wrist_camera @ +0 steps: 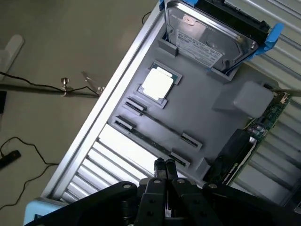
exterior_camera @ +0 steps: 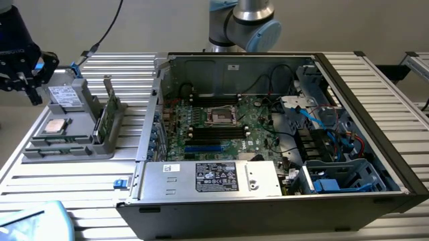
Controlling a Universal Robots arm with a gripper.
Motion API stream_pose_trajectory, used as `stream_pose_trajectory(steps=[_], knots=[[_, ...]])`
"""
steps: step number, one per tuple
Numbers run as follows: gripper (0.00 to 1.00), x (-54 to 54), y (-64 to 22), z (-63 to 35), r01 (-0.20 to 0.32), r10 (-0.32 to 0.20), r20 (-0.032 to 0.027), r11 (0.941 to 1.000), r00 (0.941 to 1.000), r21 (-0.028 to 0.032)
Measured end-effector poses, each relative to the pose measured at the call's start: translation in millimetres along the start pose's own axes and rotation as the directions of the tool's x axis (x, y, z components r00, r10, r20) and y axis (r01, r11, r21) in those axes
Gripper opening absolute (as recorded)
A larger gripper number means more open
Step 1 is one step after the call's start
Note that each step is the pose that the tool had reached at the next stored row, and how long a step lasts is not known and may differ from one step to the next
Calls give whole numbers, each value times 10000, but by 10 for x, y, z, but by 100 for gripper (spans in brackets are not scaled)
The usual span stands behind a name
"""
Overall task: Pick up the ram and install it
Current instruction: 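Pick up the ram and move it above insertion slot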
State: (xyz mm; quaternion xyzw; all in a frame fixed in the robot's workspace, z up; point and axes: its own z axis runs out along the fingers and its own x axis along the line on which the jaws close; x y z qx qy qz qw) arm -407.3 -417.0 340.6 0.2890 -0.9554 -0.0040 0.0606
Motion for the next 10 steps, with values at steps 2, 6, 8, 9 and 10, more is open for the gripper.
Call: stream_pose_trajectory(steps=[2, 6, 8, 9, 10], knots=[[10, 0, 0, 1, 364, -364, -15, 9993, 9993, 41], [10, -1, -1, 4, 1097, -1097, -33, 9939, 9940, 91], [10, -1, 0, 11, 1453, -1453, 1, 9894, 9894, 72], [10, -2, 0, 14, 1643, -1643, 35, 9864, 9864, 44], [10, -2, 0, 18, 1826, -1826, 73, 9832, 9832, 12]])
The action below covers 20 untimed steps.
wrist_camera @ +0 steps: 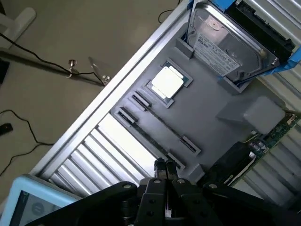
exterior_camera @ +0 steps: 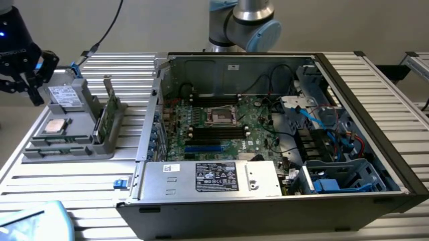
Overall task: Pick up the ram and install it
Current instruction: 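Pick up the ram and move it above insertion slot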
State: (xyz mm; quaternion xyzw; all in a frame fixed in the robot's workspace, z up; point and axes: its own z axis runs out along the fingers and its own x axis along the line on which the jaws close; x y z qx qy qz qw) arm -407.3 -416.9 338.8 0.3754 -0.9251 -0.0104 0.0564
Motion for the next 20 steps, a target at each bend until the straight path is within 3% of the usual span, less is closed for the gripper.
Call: stream_pose_trajectory(steps=[4, 9, 14, 20], knots=[[10, -1, -1, 13, 752, -750, 153, 9971, 9971, -124], [10, -2, -1, 25, 1675, -1672, 229, 9857, 9857, -160], [10, -4, -3, 37, 2569, -2566, 222, 9663, 9663, -130], [10, -5, -3, 49, 3609, -3608, 138, 9326, 9325, -56]])
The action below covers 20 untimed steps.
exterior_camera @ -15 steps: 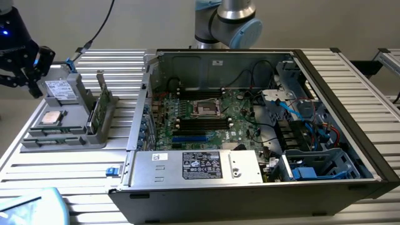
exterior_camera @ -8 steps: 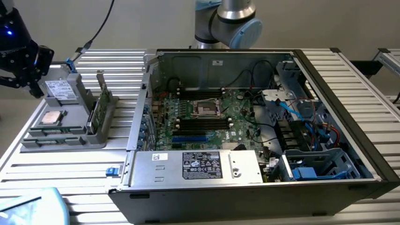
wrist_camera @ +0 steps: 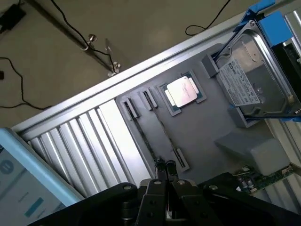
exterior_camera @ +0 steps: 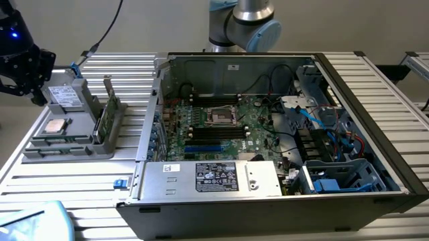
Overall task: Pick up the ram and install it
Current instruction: 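Pick up the ram and move it above insertion slot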
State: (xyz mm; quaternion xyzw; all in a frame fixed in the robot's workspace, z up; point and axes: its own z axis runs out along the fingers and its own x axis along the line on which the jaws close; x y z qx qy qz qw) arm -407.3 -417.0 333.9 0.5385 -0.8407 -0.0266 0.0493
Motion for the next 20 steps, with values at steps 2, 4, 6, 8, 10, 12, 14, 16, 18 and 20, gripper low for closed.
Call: stream_pose_trajectory(steps=[2, 4, 6, 8, 10, 12, 14, 16, 18, 20], knots=[[10, 0, 0, 3, 363, -363, -36, 9993, 9993, 19], [10, 0, -1, 7, 708, -708, -70, 9975, 9975, 37], [10, 0, -1, 9, 1075, -1075, -110, 9942, 9941, 53], [10, -1, -1, 12, 1442, -1441, -148, 9895, 9895, 68], [10, -1, -2, 15, 1790, -1788, -185, 9838, 9837, 81], [10, -1, -2, 17, 2150, -2148, -225, 9766, 9764, 94], [10, -1, -2, 20, 2503, -2499, -264, 9681, 9679, 105], [10, -1, -2, 23, 2848, -2843, -303, 9585, 9582, 115], [10, -1, -3, 26, 3195, -3189, -344, 9475, 9471, 122], [10, -2, -3, 29, 3542, -3535, -385, 9351, 9347, 128]])
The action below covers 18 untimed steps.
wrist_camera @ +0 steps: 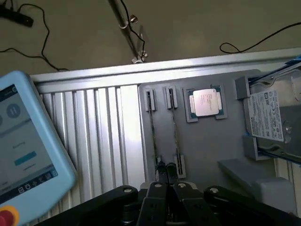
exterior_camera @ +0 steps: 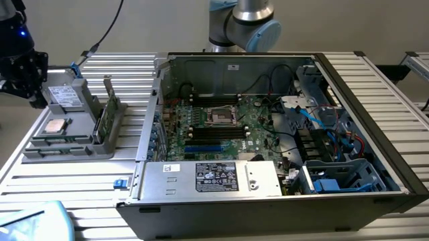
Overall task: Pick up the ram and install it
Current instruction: 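Pick up the ram and move it above insertion slot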
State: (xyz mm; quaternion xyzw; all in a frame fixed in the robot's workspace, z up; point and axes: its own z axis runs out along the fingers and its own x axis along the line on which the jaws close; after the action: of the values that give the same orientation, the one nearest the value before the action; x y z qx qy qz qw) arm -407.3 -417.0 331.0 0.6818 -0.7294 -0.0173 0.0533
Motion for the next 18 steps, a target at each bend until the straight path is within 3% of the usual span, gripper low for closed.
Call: stream_pose_trajectory(steps=[5, 11, 18], knots=[[10, 0, -1, 9, 904, -903, -91, 9959, 9959, 45], [10, -1, 4, 20, 1912, -1910, -196, 9815, 9814, 87], [12, -1, 3, 20, 1921, -1919, -197, 9813, 9812, 87]])
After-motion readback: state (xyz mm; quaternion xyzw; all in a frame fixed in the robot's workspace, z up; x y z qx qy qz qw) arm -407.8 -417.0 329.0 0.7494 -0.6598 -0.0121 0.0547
